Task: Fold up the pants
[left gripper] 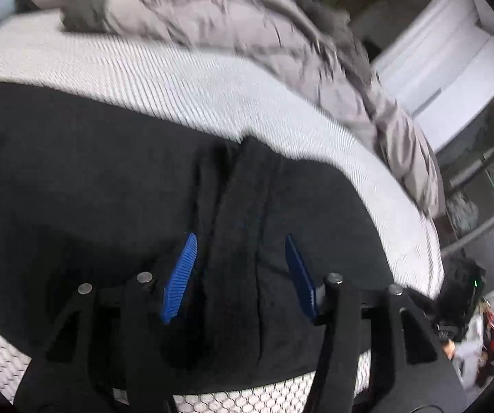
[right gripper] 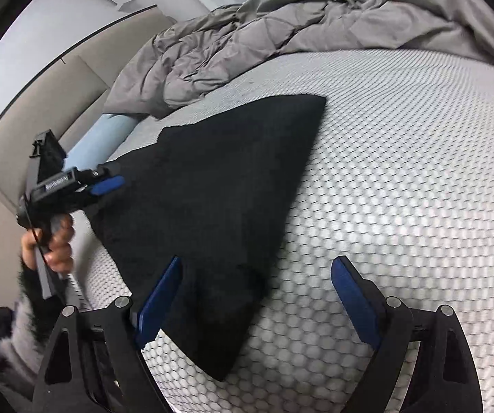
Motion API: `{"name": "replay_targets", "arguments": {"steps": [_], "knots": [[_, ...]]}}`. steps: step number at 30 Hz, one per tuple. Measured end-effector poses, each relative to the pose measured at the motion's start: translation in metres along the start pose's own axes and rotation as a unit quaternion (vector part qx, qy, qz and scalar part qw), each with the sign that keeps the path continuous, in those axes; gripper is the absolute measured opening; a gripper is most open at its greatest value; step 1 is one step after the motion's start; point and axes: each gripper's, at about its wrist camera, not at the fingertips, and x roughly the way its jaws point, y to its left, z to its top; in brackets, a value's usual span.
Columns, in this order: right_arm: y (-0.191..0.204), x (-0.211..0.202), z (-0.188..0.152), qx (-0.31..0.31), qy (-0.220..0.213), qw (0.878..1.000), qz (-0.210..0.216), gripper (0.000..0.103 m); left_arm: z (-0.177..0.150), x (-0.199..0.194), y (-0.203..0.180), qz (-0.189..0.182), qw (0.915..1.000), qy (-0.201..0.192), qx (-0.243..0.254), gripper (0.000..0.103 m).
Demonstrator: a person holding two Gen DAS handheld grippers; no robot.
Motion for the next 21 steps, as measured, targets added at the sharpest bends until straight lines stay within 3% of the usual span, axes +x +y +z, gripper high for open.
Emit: {"name": "replay_targets", "arguments": {"steps": [3, 6, 9, 12, 15, 21], "knots": [[0.005, 0.013, 0.001, -0.004, 0.014, 1.000, -0.016, 0.090, -0.003, 0.015, 0.009, -0.001, 0.9997, 0.023, -0.011, 0.050], [0.012, 0.020, 0.003, -0.009, 0.018, 1.000, -0.019, 0.090, 0.002, 0.030, 0.021, -0.069, 0.9959, 0.039, -0.044, 0.050], [0.018, 0.026, 0.005, -0.013, 0.018, 1.000, -0.018, 0.090, 0.005, 0.036, 0.033, -0.088, 0.9916, 0.048, -0.082, 0.049], [0.019, 0.026, 0.005, -0.013, 0.018, 1.000, -0.019, 0.090, 0.005, 0.025, 0.040, -0.085, 0.9906, 0.039, -0.100, 0.049], [0.019, 0.026, 0.005, -0.014, 0.017, 1.000, -0.021, 0.090, 0.010, 0.011, 0.047, -0.053, 0.9949, 0.004, -0.086, 0.050], [0.014, 0.022, 0.001, -0.016, 0.018, 0.999, -0.022, 0.090, 0.011, 0.025, 0.076, -0.102, 0.9869, 0.043, -0.117, 0.051]]}}
